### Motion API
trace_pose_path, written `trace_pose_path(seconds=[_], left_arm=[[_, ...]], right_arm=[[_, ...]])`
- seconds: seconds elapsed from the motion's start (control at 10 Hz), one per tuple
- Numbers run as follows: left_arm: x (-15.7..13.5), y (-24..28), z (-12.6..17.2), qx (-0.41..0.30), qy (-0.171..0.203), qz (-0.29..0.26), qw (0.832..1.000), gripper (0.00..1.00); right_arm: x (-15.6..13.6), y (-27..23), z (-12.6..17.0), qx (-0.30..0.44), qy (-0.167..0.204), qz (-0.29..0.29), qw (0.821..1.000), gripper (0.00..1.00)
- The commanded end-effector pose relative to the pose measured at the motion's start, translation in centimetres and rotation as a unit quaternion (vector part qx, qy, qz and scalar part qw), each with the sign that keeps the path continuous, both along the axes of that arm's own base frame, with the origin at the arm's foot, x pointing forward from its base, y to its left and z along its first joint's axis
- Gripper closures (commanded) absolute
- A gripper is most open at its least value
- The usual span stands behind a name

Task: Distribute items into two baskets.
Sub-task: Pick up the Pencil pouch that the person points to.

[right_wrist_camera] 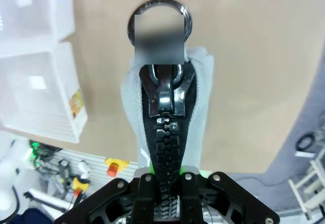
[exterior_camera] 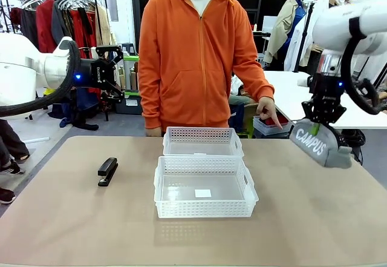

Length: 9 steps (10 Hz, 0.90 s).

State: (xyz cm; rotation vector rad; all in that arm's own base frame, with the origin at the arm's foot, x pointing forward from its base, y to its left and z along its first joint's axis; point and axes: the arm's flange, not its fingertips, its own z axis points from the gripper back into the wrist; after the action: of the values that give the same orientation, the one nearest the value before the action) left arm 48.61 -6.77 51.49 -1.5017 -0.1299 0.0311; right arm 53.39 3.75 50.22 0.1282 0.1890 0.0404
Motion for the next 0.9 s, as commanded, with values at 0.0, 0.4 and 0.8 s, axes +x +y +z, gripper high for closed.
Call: trace_pose_path(seconds=[0.0, 0.4, 0.8], left_arm=[[-0.2, 0.1, 0.2, -0.001, 0.0, 0.002, 1.0, 0.0], [-0.2, 0.1, 0.2, -0.001, 0.0, 0.002, 1.0, 0.0], [-0.2, 0.1, 0.2, -0.001, 0.0, 0.002, 1.0, 0.0]], right_arm=[[-0.7, 1.0, 3.6, 0.003, -0.012, -0.003, 1.0, 1.0], [-3.0, 3.5, 11.5, -0.004, -0.073, 0.005, 0.997, 1.0], [-3.5, 4.5, 16.6, 0.009, -0.122, -0.004, 0.992, 1.0]])
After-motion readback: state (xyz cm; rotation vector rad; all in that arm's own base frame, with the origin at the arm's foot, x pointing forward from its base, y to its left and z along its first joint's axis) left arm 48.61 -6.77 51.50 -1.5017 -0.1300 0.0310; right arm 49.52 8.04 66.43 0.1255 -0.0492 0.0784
